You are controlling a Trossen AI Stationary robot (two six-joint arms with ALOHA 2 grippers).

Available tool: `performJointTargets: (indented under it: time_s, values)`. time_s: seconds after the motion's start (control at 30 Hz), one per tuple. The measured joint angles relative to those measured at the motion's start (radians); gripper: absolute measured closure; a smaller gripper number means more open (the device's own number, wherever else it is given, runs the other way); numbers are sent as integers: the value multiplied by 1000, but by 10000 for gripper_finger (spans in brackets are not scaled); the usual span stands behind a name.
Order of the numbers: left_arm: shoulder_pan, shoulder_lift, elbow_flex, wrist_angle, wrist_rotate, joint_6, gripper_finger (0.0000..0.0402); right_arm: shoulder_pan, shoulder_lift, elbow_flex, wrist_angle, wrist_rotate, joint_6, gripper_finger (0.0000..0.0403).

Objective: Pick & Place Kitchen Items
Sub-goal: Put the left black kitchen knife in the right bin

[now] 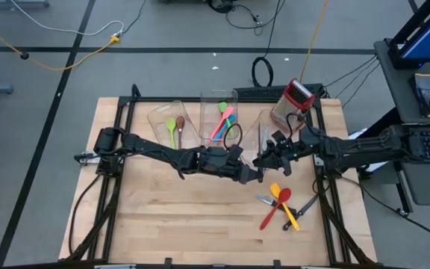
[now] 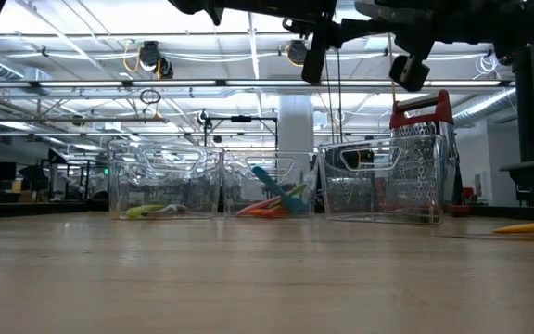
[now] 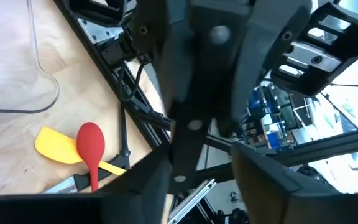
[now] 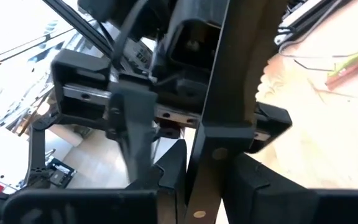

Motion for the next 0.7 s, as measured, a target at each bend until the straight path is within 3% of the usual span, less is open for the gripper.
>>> performJointTargets:
  time_s: [0.17,0.3,0.37,0.7]
  values:
    - [6,0,1,-30,24,61,153,-1,0,0,-31,0,4,343]
    - [40,0,1,-79,273,126,108,-21,0,0,-35,1,15,343]
    - [48,0,1,-121,323,123,93,-40,0,0,-36,8,35,343]
    - [54,0,1,-270,231,196,67,-159,0,-1,-315,231,92,343]
